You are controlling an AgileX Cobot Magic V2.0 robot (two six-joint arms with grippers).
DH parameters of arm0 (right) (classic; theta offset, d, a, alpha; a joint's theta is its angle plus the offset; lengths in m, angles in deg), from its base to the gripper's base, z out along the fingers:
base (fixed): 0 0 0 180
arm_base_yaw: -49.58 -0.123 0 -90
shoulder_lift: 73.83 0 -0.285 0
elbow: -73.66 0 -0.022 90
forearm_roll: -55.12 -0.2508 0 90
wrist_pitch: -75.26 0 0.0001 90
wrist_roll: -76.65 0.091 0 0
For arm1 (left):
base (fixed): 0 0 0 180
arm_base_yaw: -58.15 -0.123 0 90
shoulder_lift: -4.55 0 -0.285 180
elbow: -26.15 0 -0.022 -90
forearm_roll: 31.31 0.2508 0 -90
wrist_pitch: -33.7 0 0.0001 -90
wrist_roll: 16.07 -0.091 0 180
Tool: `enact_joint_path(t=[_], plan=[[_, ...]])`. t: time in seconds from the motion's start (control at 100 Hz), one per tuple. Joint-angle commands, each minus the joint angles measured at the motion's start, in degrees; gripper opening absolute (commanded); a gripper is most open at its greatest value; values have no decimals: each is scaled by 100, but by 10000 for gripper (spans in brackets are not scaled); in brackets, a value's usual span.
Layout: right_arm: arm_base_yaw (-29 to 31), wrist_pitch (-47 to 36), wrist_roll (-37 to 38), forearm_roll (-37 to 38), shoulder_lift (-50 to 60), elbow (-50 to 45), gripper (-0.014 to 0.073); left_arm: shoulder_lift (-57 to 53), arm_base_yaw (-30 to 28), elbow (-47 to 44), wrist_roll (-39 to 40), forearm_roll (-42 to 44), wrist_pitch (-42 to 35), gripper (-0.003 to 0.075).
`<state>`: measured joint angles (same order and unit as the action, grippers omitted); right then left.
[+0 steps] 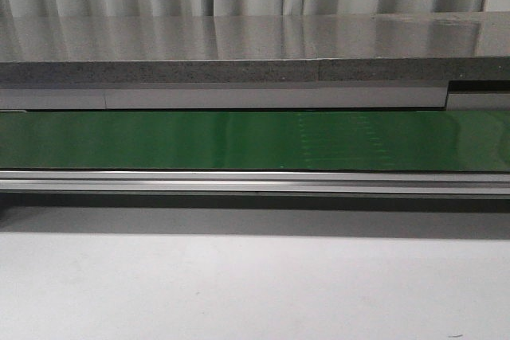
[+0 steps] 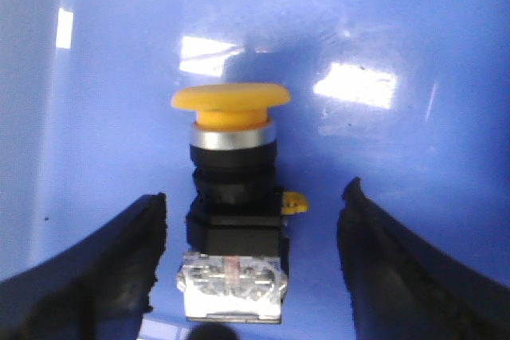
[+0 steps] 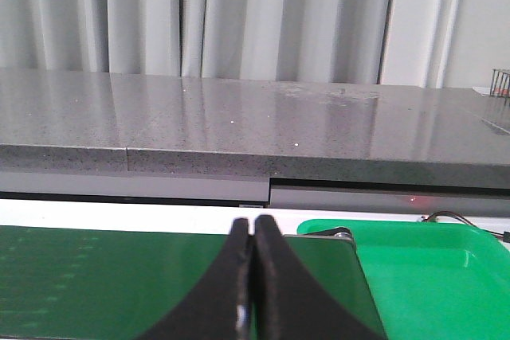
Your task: Move button from right to left
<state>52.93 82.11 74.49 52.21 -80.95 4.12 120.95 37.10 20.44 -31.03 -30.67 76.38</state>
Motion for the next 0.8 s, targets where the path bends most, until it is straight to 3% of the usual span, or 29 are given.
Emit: enact_joint_path(t=[0.0, 0.24, 0.32, 0.5, 0.79], plan=[[-2, -486, -6, 33, 26, 146, -67, -287, 4, 175, 3, -64, -112, 495], [-2, -486, -6, 33, 26, 146, -67, -715, 4, 600, 3, -167, 213, 459], [-2, -486, -6, 33, 26, 146, -67, -958, 4, 695, 3, -422, 202, 347], [-2, -486, -6, 33, 26, 146, -67, -1611, 196, 751, 3, -672, 191, -20], [-2, -486, -6, 33, 26, 146, -67, -2235, 1171, 730, 27, -1199, 211, -20]])
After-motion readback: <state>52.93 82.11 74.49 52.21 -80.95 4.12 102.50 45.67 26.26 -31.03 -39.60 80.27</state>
